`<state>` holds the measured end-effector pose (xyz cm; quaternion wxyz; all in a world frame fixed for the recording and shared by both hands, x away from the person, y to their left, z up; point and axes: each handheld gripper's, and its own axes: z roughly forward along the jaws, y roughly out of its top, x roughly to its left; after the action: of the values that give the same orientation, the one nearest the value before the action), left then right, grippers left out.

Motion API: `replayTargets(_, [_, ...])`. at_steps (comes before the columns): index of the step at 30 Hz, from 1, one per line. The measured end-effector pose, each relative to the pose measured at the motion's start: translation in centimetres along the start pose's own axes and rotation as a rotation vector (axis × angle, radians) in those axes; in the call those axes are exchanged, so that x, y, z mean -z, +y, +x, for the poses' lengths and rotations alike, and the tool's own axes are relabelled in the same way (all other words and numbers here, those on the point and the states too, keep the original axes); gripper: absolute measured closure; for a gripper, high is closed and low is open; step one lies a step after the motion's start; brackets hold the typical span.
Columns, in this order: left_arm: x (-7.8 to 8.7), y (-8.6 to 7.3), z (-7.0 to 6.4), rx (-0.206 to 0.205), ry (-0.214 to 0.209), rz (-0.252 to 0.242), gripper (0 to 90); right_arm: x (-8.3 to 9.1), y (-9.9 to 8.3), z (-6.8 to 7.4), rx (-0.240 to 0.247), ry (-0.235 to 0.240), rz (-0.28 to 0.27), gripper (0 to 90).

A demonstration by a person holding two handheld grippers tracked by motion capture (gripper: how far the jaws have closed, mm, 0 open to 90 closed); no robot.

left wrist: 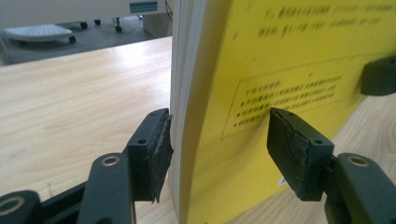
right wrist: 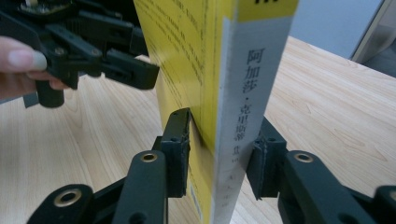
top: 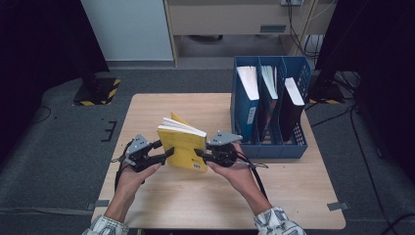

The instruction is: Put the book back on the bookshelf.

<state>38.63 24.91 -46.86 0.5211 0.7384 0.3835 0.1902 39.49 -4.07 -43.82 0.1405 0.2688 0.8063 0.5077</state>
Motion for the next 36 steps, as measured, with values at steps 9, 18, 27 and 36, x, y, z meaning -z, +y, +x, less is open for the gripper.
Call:
replayTargets(9, [0.1,-1.1,-0.1,0.001,0.016,-0.013,40.7,-0.5,1.5,0.1,0.002,0.012,-0.035,60.0])
replayTargets(18, [0.7,-2.6,0.4,-0.034,0.062,0.077,32.9,-0.8,3.5,-0.1,0.0,0.052,-0.092,58.2])
replayTargets(27, [0.4,-3.0,1.0,-0.05,0.102,0.133,16.4,-1.3,4.3,-0.3,-0.005,0.077,-0.101,59.7])
replayTargets(36, [0.7,-3.3,1.8,-0.013,0.13,0.131,8.9,-1.9,4.5,-0.5,-0.015,0.092,-0.111,61.3])
